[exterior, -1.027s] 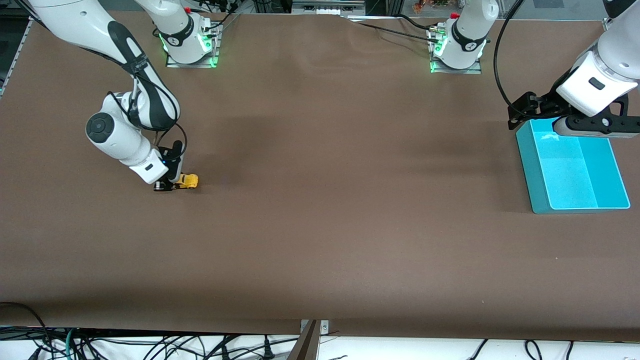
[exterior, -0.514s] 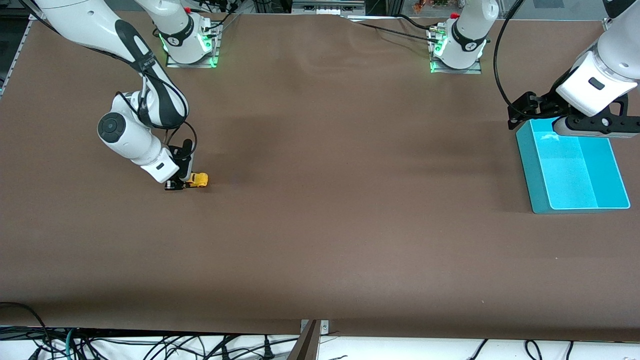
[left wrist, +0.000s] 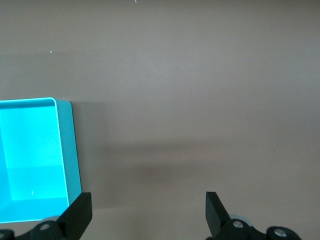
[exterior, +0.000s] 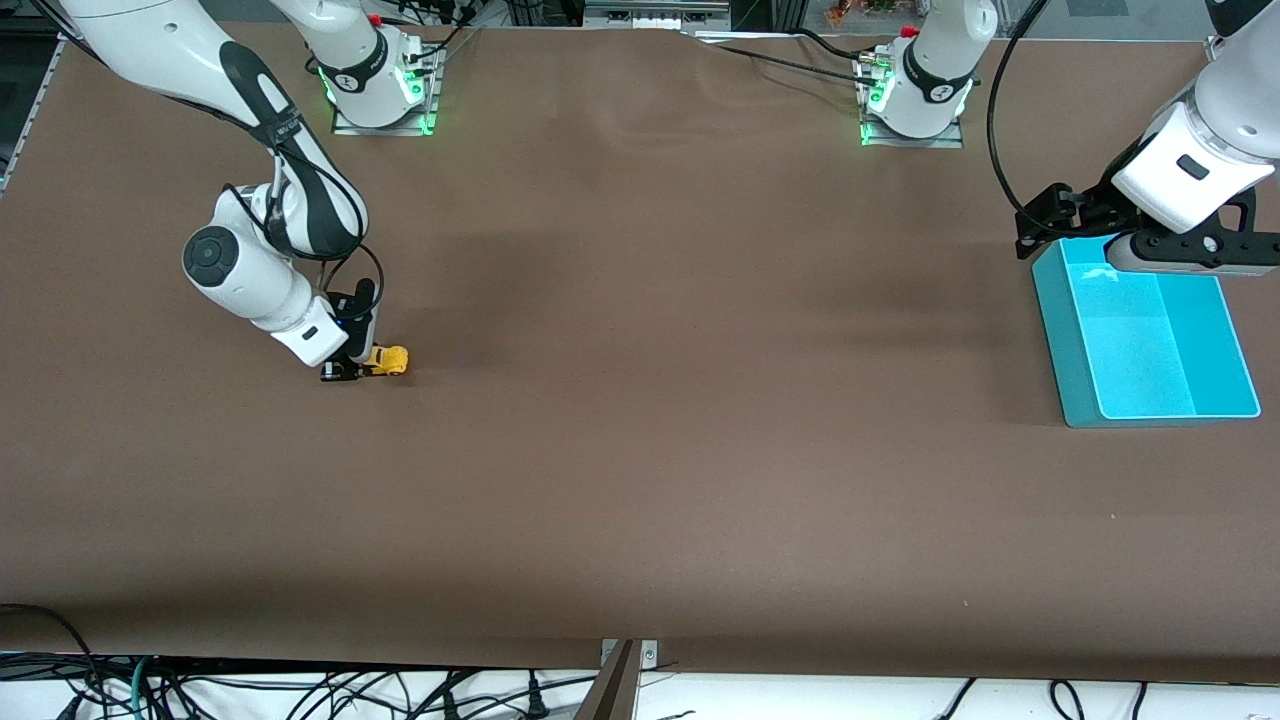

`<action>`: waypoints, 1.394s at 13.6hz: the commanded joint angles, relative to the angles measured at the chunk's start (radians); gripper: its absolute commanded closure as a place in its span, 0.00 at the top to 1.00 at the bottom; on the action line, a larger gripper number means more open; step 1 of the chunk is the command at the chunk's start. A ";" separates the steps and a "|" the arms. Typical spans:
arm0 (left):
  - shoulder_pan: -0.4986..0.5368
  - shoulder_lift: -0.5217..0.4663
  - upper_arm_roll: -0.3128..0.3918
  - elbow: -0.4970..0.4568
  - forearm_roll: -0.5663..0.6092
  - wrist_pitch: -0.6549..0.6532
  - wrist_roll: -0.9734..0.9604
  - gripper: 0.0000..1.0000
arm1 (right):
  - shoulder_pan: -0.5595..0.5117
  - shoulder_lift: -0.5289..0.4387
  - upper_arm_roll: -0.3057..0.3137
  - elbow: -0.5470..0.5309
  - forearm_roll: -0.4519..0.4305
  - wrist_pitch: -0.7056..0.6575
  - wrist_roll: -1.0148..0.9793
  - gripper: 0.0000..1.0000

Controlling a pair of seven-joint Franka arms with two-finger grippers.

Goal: Wind and store yellow beetle car
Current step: 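Press the car down and drag it backward with the right gripper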

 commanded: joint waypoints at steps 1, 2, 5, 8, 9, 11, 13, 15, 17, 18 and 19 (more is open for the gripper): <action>-0.003 0.015 0.001 0.035 -0.018 -0.024 0.010 1.00 | -0.059 0.087 -0.006 0.006 -0.013 0.056 -0.122 0.19; -0.003 0.015 0.001 0.035 -0.018 -0.025 0.010 1.00 | -0.066 0.090 -0.008 0.015 -0.013 0.056 -0.146 0.19; -0.003 0.015 0.001 0.035 -0.018 -0.025 0.010 1.00 | -0.088 0.096 -0.025 0.022 -0.013 0.056 -0.209 0.14; -0.003 0.015 0.001 0.035 -0.018 -0.031 0.008 1.00 | -0.121 0.099 -0.031 0.022 -0.013 0.056 -0.211 0.08; -0.003 0.015 0.001 0.035 -0.018 -0.030 0.010 1.00 | -0.141 0.104 -0.031 0.022 -0.015 0.056 -0.212 0.06; -0.003 0.015 0.001 0.035 -0.018 -0.031 0.008 1.00 | -0.180 0.109 -0.031 0.022 -0.015 0.054 -0.228 0.06; -0.003 0.015 -0.001 0.035 -0.018 -0.031 0.010 1.00 | -0.224 0.112 -0.031 0.022 -0.013 0.054 -0.263 0.06; -0.003 0.015 0.001 0.035 -0.018 -0.033 0.010 1.00 | -0.264 0.113 -0.031 0.022 -0.009 0.051 -0.307 0.06; -0.003 0.015 -0.001 0.035 -0.018 -0.033 0.008 1.00 | -0.305 0.115 -0.031 0.022 -0.008 0.048 -0.356 0.06; -0.003 0.015 0.001 0.035 -0.018 -0.033 0.010 1.00 | -0.324 0.116 -0.033 0.022 -0.008 0.047 -0.382 0.06; -0.003 0.015 -0.001 0.035 -0.018 -0.033 0.008 1.00 | -0.347 0.116 -0.039 0.024 -0.008 0.047 -0.410 0.06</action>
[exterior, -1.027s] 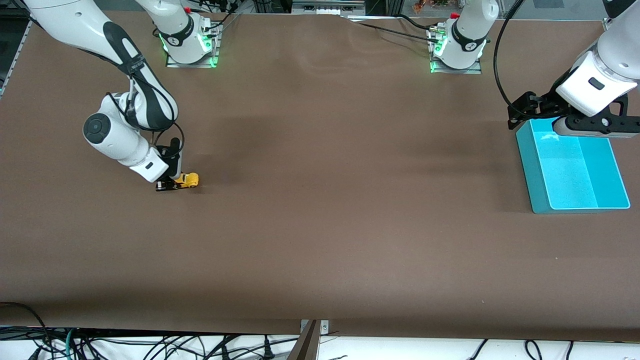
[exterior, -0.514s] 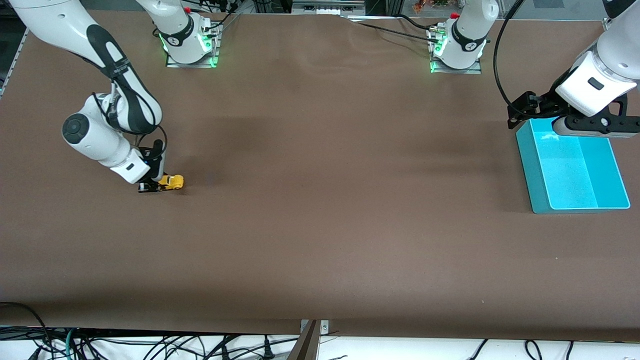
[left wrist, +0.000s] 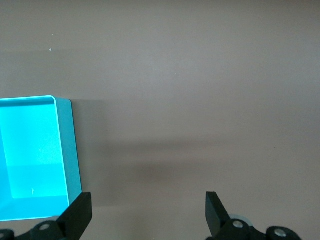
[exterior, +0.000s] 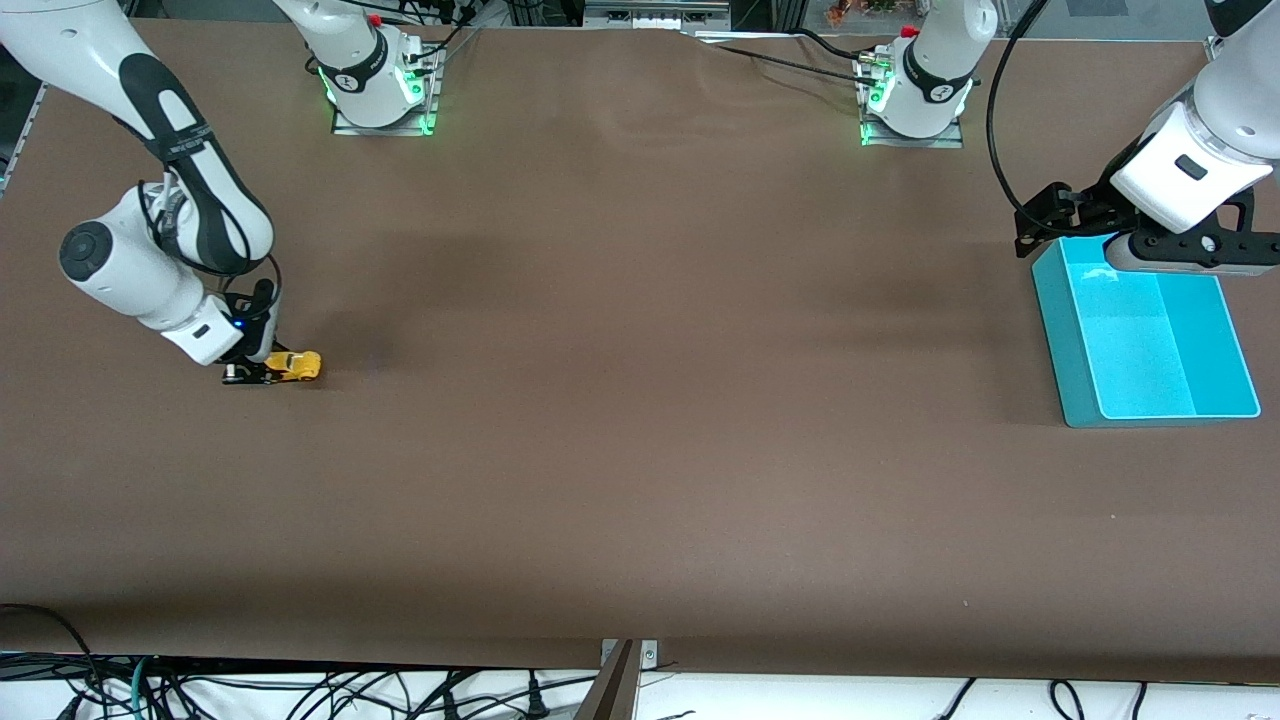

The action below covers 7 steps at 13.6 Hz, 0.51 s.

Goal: Wind and store yellow beetle car
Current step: 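Press the car down and drag it backward with the right gripper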

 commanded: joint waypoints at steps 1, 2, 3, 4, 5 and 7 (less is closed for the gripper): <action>-0.003 0.015 0.000 0.035 -0.018 -0.025 0.010 1.00 | -0.070 0.101 -0.035 0.009 -0.014 0.028 -0.113 0.06; -0.003 0.015 0.000 0.035 -0.018 -0.025 0.008 1.00 | -0.074 0.106 -0.036 0.015 -0.013 0.014 -0.116 0.06; -0.003 0.013 0.001 0.035 -0.018 -0.025 0.008 1.00 | -0.074 0.107 -0.036 0.022 -0.013 0.002 -0.116 0.06; -0.003 0.015 0.000 0.035 -0.018 -0.025 0.008 1.00 | -0.072 0.106 -0.035 0.024 -0.013 -0.006 -0.116 0.07; -0.003 0.013 0.000 0.035 -0.018 -0.025 0.008 1.00 | -0.072 0.104 -0.035 0.032 -0.013 -0.020 -0.113 0.17; -0.003 0.015 0.000 0.035 -0.018 -0.025 0.008 1.00 | -0.069 0.098 -0.006 0.071 -0.011 -0.086 -0.106 0.74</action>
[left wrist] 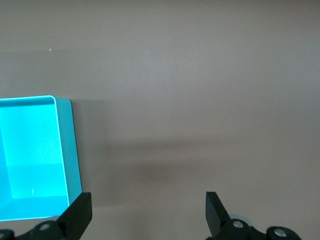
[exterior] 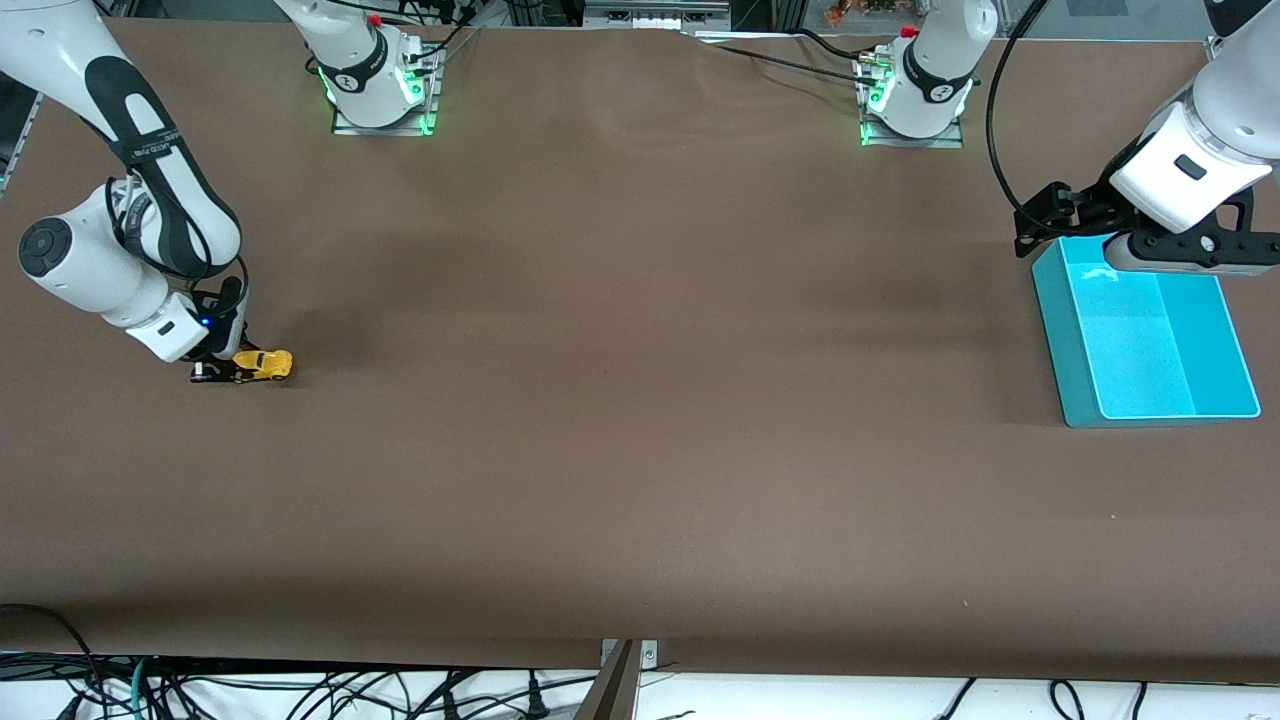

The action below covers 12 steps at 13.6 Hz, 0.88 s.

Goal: Wind and store yellow beetle car
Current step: 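Press the car down and drag it backward with the right gripper, then release the car with the right gripper while the left gripper moves toward it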

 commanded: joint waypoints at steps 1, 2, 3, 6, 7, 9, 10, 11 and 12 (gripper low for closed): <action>-0.003 0.015 0.000 0.035 -0.018 -0.024 0.008 1.00 | -0.017 0.077 0.023 0.067 -0.013 -0.093 -0.026 1.00; -0.003 0.015 0.000 0.035 -0.018 -0.024 0.008 1.00 | -0.017 0.071 0.054 0.102 -0.013 -0.142 -0.002 1.00; -0.003 0.015 0.000 0.035 -0.018 -0.024 0.008 1.00 | -0.014 0.062 0.088 0.147 -0.014 -0.203 0.041 1.00; -0.003 0.015 0.000 0.033 -0.018 -0.024 0.008 1.00 | 0.049 0.026 0.120 0.292 -0.063 -0.407 0.138 1.00; -0.003 0.013 0.000 0.035 -0.018 -0.024 0.010 1.00 | 0.066 0.013 0.126 0.329 -0.100 -0.464 0.185 1.00; -0.003 0.015 0.000 0.035 -0.018 -0.024 0.008 1.00 | 0.095 -0.067 0.175 0.359 -0.196 -0.544 0.340 1.00; -0.003 0.015 0.000 0.035 -0.018 -0.024 0.010 1.00 | 0.108 -0.110 0.191 0.359 -0.219 -0.564 0.411 1.00; -0.003 0.015 -0.003 0.035 -0.018 -0.024 0.010 1.00 | 0.121 -0.142 0.195 0.359 -0.218 -0.578 0.471 1.00; -0.005 0.015 -0.006 0.035 -0.016 -0.024 0.014 1.00 | 0.128 -0.176 0.195 0.359 -0.215 -0.582 0.529 1.00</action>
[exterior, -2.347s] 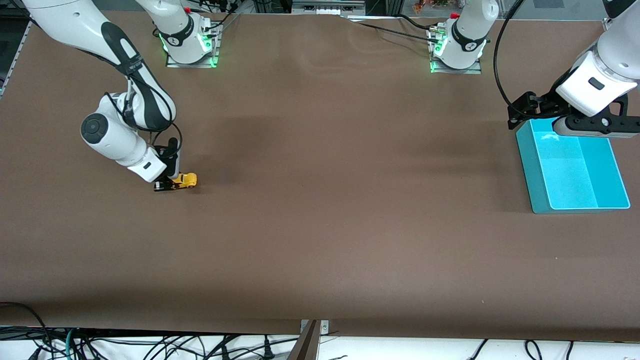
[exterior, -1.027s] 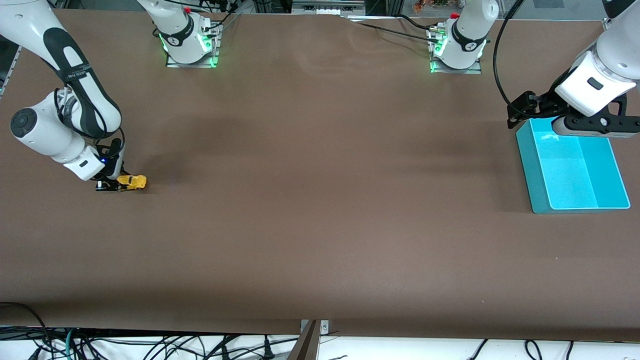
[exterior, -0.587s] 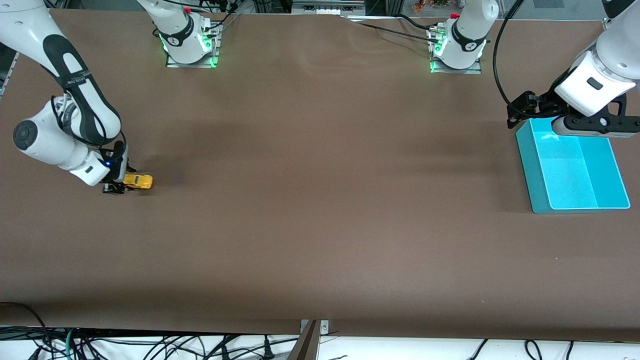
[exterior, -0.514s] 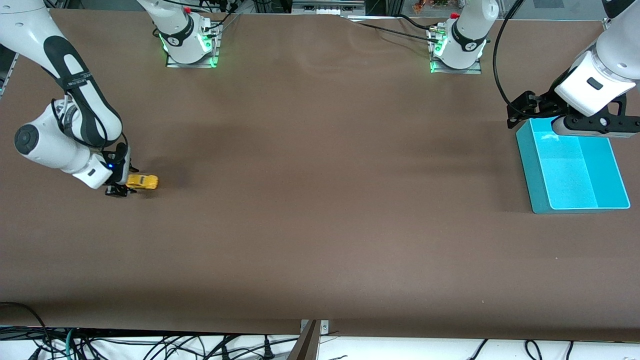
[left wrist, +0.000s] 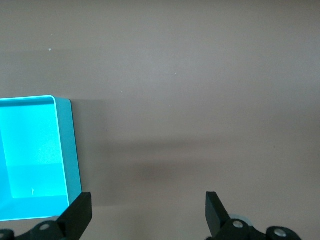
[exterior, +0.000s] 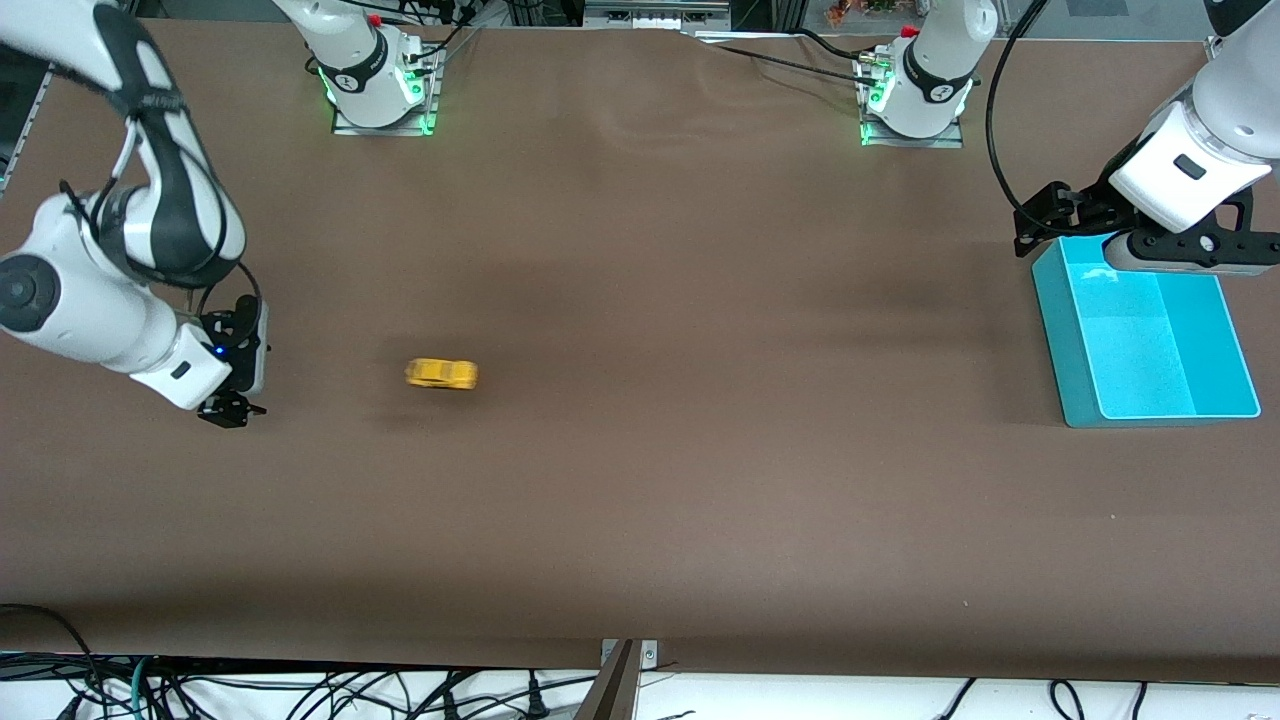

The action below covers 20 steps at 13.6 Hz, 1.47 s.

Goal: Wind and store yellow beetle car
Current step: 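Release the car with the right gripper while the left gripper moves toward it, then lower the left gripper onto the rolled car and grasp it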

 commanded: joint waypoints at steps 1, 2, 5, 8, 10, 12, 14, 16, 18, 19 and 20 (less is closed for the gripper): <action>-0.006 0.015 -0.005 0.033 -0.016 -0.025 0.016 1.00 | 0.009 -0.114 0.007 -0.019 -0.011 -0.041 0.146 1.00; -0.006 0.021 -0.019 0.033 -0.016 -0.031 0.014 1.00 | 0.014 -0.155 0.007 -0.019 0.000 -0.075 0.180 1.00; -0.006 0.050 -0.031 0.031 -0.018 -0.052 0.017 1.00 | 0.037 -0.305 0.007 -0.016 0.032 -0.159 0.403 1.00; 0.002 0.082 -0.030 0.023 -0.018 -0.077 0.028 1.00 | 0.066 -0.385 -0.003 -0.015 0.075 -0.245 0.750 1.00; 0.003 0.096 -0.030 0.014 -0.016 -0.078 0.083 1.00 | 0.073 -0.387 -0.035 -0.016 0.185 -0.288 0.977 1.00; 0.008 0.125 -0.028 0.011 -0.015 -0.071 0.189 1.00 | 0.084 -0.387 -0.076 -0.018 0.261 -0.302 1.091 1.00; 0.012 0.132 -0.027 -0.021 -0.009 -0.051 0.326 1.00 | 0.098 -0.387 -0.111 -0.021 0.282 -0.302 1.181 1.00; 0.012 0.124 -0.028 -0.087 0.052 0.018 0.461 1.00 | 0.107 -0.389 -0.119 -0.023 0.281 -0.307 1.272 1.00; 0.015 0.124 -0.027 -0.151 0.063 0.118 0.641 1.00 | 0.112 -0.390 -0.125 -0.018 0.269 -0.337 1.332 1.00; 0.026 0.133 -0.027 -0.165 0.066 0.148 0.707 1.00 | 0.110 -0.392 -0.125 -0.019 0.267 -0.339 1.334 1.00; 0.047 0.151 -0.027 -0.188 0.066 0.194 0.788 1.00 | 0.110 -0.390 -0.125 -0.024 0.266 -0.339 1.335 1.00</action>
